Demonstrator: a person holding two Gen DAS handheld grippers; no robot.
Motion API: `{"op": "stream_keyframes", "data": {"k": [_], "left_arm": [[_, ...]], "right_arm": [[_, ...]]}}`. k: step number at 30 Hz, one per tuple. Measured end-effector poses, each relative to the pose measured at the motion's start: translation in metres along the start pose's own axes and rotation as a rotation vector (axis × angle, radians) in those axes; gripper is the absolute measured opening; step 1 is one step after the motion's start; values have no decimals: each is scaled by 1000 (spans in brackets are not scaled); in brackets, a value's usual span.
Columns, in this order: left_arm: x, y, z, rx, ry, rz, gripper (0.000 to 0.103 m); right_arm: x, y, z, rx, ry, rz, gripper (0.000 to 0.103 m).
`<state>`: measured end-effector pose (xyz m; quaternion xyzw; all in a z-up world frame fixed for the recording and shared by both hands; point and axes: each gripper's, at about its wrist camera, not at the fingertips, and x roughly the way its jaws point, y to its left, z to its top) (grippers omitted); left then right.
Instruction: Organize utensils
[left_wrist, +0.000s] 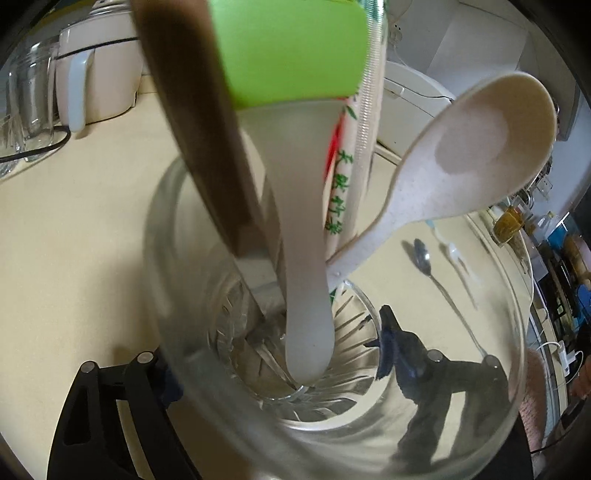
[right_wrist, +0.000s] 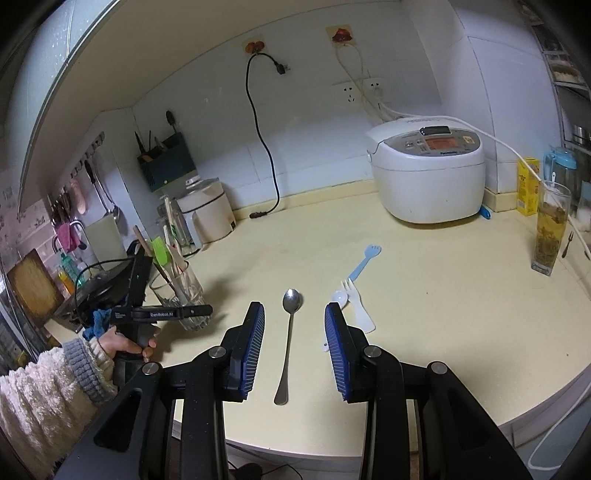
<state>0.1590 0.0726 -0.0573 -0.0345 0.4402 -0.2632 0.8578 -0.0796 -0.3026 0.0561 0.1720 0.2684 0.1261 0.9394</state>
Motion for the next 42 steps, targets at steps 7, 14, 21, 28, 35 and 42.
{"op": "stream_keyframes", "data": {"k": [7, 14, 21, 28, 35, 42], "left_arm": [[-6, -1, -5, -6, -3, -4, 84], [-3, -4, -6, -7, -3, 1, 84], [1, -11, -11, -21, -9, 3, 84], [-2, -8, -12, -23, -9, 1, 84], [-5, -5, -14, -39, -13, -20, 85], [-10, 3, -17, -75, -27, -52, 85]], "right_arm": [[20, 5, -4, -16, 36, 7, 34], [47, 5, 2, -27, 45, 28, 34], [81, 2, 8, -54, 110, 1, 34], [128, 1, 4, -43, 191, 19, 34], [196, 21, 3, -132, 308, -37, 34], [241, 27, 1, -158, 382, -67, 35]]}}
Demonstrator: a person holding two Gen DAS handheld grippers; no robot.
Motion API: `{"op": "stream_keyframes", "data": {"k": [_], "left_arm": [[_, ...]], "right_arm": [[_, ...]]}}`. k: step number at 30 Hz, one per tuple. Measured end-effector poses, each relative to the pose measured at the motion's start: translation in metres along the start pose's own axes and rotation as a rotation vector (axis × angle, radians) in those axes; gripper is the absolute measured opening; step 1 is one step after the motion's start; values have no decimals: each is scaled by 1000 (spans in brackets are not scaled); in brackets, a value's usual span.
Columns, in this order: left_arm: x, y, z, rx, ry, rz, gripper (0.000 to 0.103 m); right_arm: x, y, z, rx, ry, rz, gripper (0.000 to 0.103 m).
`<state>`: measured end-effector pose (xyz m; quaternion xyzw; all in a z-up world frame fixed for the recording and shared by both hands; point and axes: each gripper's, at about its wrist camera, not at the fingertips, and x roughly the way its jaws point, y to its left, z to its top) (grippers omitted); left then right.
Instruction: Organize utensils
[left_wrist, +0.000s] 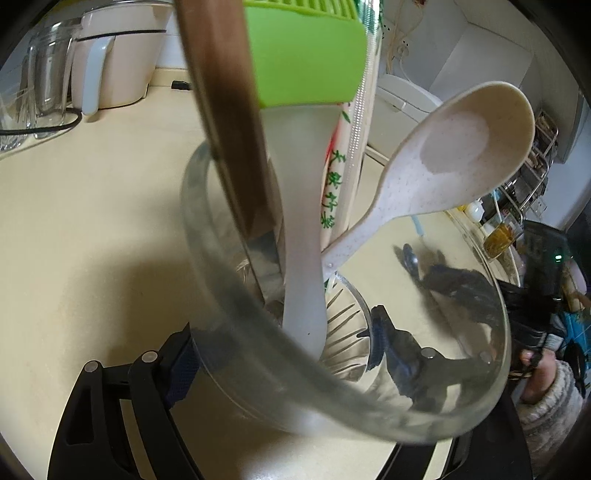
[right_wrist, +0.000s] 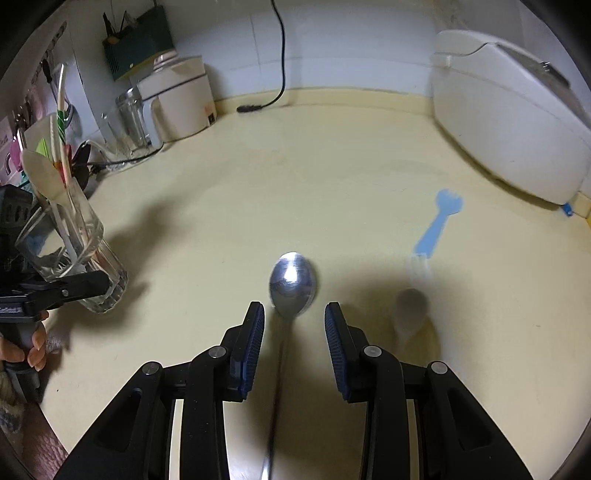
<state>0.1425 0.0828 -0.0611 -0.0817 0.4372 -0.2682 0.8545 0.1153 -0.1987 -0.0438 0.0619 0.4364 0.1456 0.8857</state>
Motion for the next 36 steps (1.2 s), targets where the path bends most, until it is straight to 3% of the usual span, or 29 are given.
{"op": "stream_keyframes", "data": {"k": [10, 18, 36], "left_arm": [[-3, 13, -5, -20, -7, -26, 86], [-5, 23, -6, -38, -13, -48, 86], [-3, 36, -16, -77, -27, -90, 86]], "right_arm": [[22, 14, 19, -61, 21, -30, 33], [19, 0, 19, 17, 3, 23, 29], [-73, 28, 15, 31, -310, 124, 27]]}}
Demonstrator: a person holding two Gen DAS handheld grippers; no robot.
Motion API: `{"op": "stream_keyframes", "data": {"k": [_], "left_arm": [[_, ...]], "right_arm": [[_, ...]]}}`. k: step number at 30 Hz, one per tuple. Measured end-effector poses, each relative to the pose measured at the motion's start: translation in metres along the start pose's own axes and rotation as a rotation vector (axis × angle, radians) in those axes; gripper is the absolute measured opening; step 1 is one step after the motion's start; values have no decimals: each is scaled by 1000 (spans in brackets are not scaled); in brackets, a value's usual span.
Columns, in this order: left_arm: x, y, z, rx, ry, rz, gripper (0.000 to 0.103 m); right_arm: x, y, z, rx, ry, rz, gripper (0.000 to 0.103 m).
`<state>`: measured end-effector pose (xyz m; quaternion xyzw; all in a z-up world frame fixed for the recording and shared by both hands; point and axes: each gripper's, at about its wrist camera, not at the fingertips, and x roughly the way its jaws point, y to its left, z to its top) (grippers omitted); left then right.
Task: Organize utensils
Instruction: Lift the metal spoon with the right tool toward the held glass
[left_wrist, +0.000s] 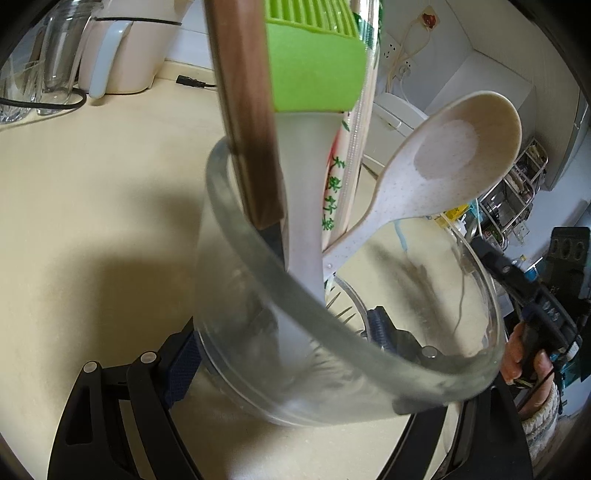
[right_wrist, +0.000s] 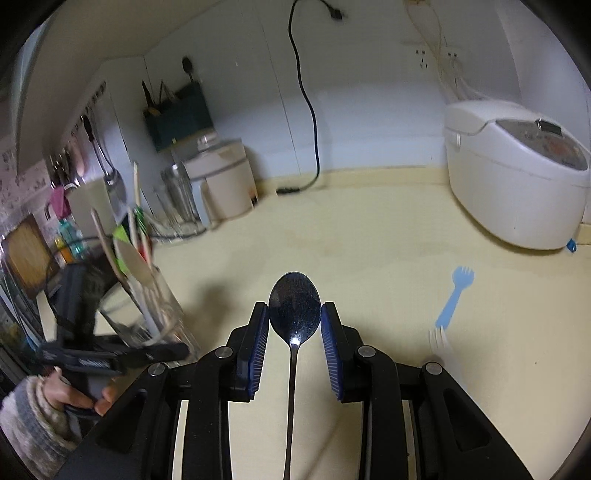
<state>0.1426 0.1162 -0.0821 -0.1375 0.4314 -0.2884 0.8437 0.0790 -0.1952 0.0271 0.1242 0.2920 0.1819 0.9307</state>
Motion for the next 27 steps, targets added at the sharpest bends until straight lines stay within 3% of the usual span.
{"op": "stream_keyframes", "data": {"k": [1, 5, 8, 15, 21, 27], "left_arm": [[0, 1, 0, -3, -1, -3, 86], [1, 2, -4, -6, -3, -6, 86], [3, 0, -4, 4, 0, 3, 86], [6, -13, 0, 52, -1, 32, 86], [12, -27, -1, 102, 8, 85, 87], [17, -36, 1, 101, 3, 81, 87]], "right_arm": [[-5, 2, 4, 5, -17, 5, 15], [-19, 14, 18, -19, -66, 7, 15], [-14, 17, 21, -28, -44, -3, 15], [16, 23, 11, -62, 68, 37, 15], [71, 35, 4, -124, 248, 81, 28], [124, 47, 4, -214, 365, 94, 35]]}}
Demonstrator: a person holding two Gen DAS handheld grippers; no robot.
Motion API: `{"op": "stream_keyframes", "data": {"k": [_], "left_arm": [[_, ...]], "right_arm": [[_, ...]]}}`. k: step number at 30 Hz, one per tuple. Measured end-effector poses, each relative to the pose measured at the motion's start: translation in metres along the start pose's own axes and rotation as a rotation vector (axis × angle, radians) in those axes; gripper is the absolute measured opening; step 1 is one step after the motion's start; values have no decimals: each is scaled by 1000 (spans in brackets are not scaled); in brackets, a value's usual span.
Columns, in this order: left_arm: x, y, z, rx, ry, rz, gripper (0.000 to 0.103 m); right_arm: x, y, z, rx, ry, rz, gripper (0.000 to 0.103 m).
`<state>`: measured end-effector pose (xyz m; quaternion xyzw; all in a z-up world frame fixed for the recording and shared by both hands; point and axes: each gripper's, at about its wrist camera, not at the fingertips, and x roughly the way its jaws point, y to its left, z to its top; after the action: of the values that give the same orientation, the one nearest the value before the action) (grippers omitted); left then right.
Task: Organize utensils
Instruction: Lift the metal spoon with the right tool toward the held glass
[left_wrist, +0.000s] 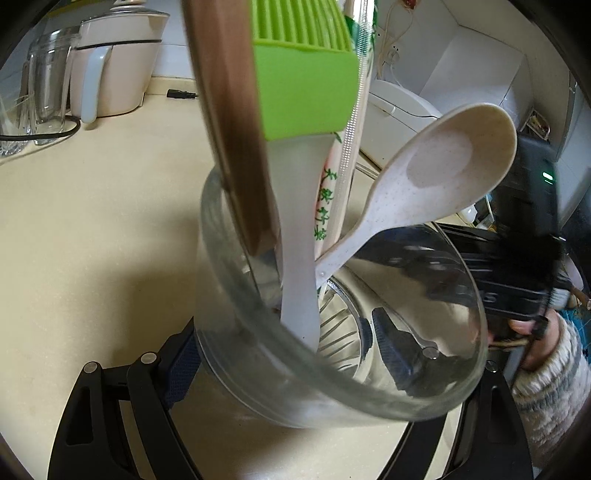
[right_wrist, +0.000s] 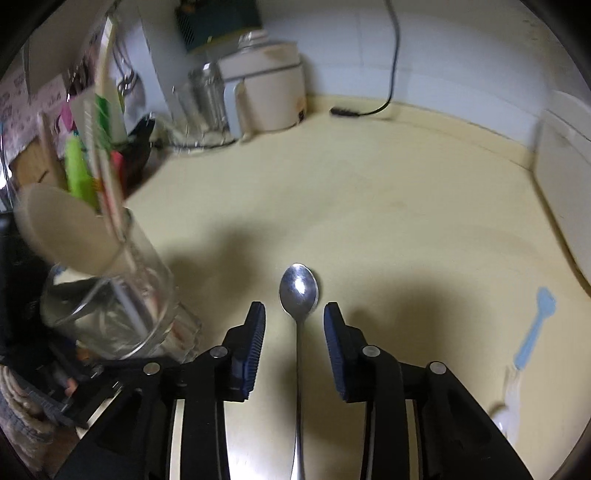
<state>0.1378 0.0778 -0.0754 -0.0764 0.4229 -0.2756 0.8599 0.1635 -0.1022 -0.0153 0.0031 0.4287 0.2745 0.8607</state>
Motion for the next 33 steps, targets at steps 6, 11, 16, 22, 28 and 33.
{"op": "stream_keyframes", "data": {"k": [6, 11, 16, 22, 28, 33], "left_arm": [[2, 1, 0, -3, -1, -5, 88], [-2, 8, -2, -5, -2, -12, 88], [-6, 12, -1, -2, -1, -10, 88], [-11, 6, -2, 12, -9, 3, 88], [-12, 3, -2, 13, -7, 5, 88], [-11, 2, -2, 14, -6, 6, 88]], "right_arm": [[30, 9, 12, -62, 59, -35, 41], [43, 13, 19, -74, 75, -90, 41], [51, 8, 20, -58, 70, -115, 42], [46, 3, 16, -21, 52, -124, 30], [32, -3, 0, -10, 44, -141, 30], [14, -19, -15, 60, 38, -117, 30]]}}
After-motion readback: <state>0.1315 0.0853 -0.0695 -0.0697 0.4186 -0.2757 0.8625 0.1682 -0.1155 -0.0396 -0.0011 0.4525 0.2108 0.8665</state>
